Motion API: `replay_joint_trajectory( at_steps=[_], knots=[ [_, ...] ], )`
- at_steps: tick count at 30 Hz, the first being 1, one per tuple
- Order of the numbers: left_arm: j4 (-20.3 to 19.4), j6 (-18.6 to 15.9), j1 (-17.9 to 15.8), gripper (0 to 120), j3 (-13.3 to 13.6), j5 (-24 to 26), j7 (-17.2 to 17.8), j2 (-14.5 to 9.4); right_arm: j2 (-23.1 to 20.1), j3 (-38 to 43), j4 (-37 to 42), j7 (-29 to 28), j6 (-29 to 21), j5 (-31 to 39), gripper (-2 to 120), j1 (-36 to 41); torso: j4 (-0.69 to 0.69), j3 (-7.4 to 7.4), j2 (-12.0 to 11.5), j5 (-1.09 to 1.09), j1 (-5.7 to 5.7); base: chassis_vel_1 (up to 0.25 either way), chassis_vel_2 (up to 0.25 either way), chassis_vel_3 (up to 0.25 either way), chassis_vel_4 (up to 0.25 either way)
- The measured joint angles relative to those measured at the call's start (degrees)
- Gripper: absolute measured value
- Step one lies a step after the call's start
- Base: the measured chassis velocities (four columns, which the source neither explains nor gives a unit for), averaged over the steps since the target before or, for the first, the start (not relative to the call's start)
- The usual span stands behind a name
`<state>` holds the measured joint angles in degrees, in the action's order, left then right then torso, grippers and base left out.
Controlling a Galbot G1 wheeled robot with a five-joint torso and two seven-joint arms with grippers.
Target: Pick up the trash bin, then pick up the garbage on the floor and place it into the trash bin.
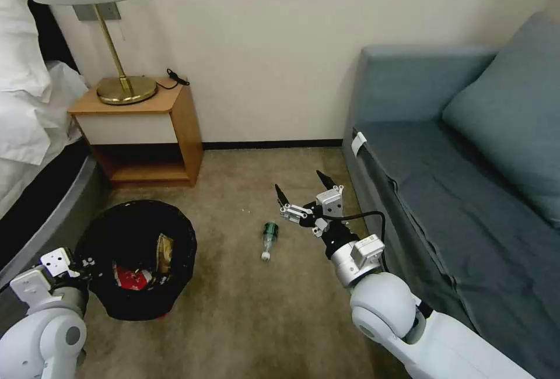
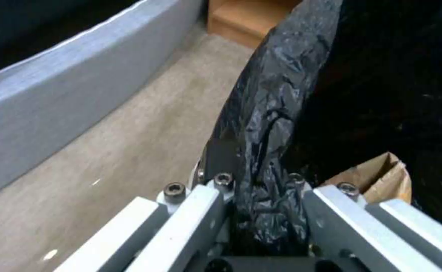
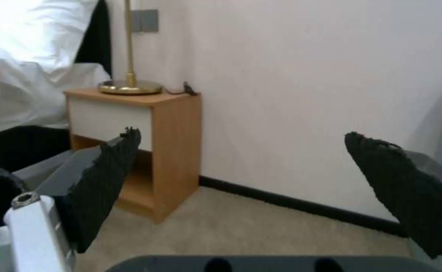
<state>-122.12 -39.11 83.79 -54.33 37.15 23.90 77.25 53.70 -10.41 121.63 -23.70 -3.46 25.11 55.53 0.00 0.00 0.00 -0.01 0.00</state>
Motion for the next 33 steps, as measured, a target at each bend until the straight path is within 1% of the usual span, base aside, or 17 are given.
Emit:
replay_joint_trajectory(
  at_steps=[7, 10, 13, 16, 17, 20, 21, 22, 23, 24, 26, 27, 28, 29, 32, 33],
  knots=[
    [0.0, 0.01, 0.01, 2, 0.11, -0.32, 0.0, 0.29, -0.16, -0.37, -0.76, 0.13, -0.19, -1.1, 100, -0.37, 0.01, 0.01, 0.0, 0.0, 0.0, -0.192, 0.186, 0.172, -0.191],
    [-0.01, 0.01, 0.03, 2, 0.12, -0.33, -0.03, 0.31, -0.16, -1.43, -1.57, -0.2, -0.73, -0.66, 100, -1.5, -0.01, 0.01, 0.0, 0.01, 0.01, -0.085, 0.056, 0.088, -0.094],
    [-0.09, 0.01, 0.05, 2, 0.11, -0.37, -0.02, 0.34, 0.07, -3.07, -2.82, -1.34, -2.4, 1.48, 100, -3.55, -0.01, 0.0, 0.0, 0.0, 0.0, 0.0, 0.0, 0.0, 0.0],
    [-0.15, 0.01, 0.13, 2, -0.01, -0.37, -0.01, 0.31, 1.54, -6.85, -6.34, -4.88, -7.83, 8.09, 100, -9.86, 0.0, -0.01, 0.0, 0.01, 0.0, 0.0, 0.0, 0.0, 0.0],
    [-0.15, 0.01, 0.13, 2, -0.01, -0.37, -0.01, 0.31, 1.54, -6.85, -6.34, -4.88, -7.83, 8.09, 100, -9.86, 0.0, -0.01, 0.0, 0.01, 0.0, 0.0, 0.0, 0.0, 0.0],
    [-0.16, 0.01, 0.33, 2, -0.05, -0.56, 0.01, 0.4, 4.58, -11.15, -11.77, -8.97, -14.57, 19.64, 100, -16.75, 0.01, 0.0, 0.0, 0.0, 0.0, 0.0, 0.0, 0.0, 0.0],
    [-0.16, 0.01, 0.33, 2, -0.05, -0.56, 0.01, 0.4, 4.58, -11.15, -11.77, -8.97, -14.57, 19.64, 100, -16.75, 0.01, 0.0, 0.0, 0.0, 0.0, 0.0, 0.0, 0.0, 0.0],
    [-0.18, 0.01, 0.38, 2, -0.05, -0.64, 0.02, 0.43, 5.68, -11.99, -13.34, -10.18, -15.63, 21.9, 100, -17.94, 0.0, 0.0, 0.0, -0.02, 0.0, 0.0, 0.0, 0.0, 0.0],
    [-0.34, 0.01, 0.53, 2, -0.07, -0.74, 0.02, 0.46, 9.05, -14.17, -18.01, -12.56, -17.81, 26.71, 100, -20.57, 0.0, 0.0, 0.0, -0.02, 0.0, 0.0, 0.0, 0.0, 0.0],
    [-0.34, 0.01, 0.53, 2, -0.07, -0.74, 0.02, 0.46, 9.05, -14.17, -18.01, -12.56, -17.81, 26.71, 100, -20.57, 0.0, 0.0, 0.0, -0.02, 0.0, 0.0, 0.0, 0.0, 0.0],
    [-0.48, 0.01, 0.64, 2, -0.18, -0.79, 0.01, 0.46, 13.01, -15.65, -23.26, -14.97, -19.96, 31.19, 100, -22.73, 0.0, 0.0, 0.0, 0.0, 0.0, 0.0, 0.0, 0.0, 0.0],
    [-0.56, 0.0, 0.73, 2, -0.27, -0.86, 0.03, 0.45, 15.88, -16.36, -27.58, -16.53, -21.5, 34.01, 100, -23.86, 0.03, 0.0, 0.0, 0.0, 0.0, 0.0, 0.0, 0.0, 0.0],
    [-0.6, 0.01, 0.78, 2, -0.3, -0.92, 0.09, 0.46, 17.32, -16.7, -30.13, -17.27, -22.28, 35.15, 100, -24.31, 0.03, 0.0, 0.0, -0.01, 0.0, 0.0, 0.0, 0.0, 0.0],
    [-0.6, 0.01, 0.78, 2, -0.3, -0.92, 0.09, 0.46, 17.32, -16.7, -30.13, -17.27, -22.28, 35.15, 100, -24.31, 0.03, 0.0, 0.0, -0.01, 0.0, 0.0, 0.0, 0.0, 0.0],
    [-0.85, 0.01, 1.05, 2, -0.37, -1.12, 0.19, 0.5, 21.18, -17.84, -38.53, -18.3, -24.32, 36.41, 100, -25.38, 0.03, 0.0, 0.0, -0.01, 0.0, 0.0, 0.0, 0.0, 0.0],
    [-0.85, 0.01, 1.05, 2, -0.37, -1.12, 0.19, 0.5, 21.18, -17.84, -38.53, -18.3, -24.32, 36.41, 100, -25.38, 0.03, 0.0, 0.0, -0.01, 0.0, 0.0, 0.0, 0.0, 0.0]
  ],
)
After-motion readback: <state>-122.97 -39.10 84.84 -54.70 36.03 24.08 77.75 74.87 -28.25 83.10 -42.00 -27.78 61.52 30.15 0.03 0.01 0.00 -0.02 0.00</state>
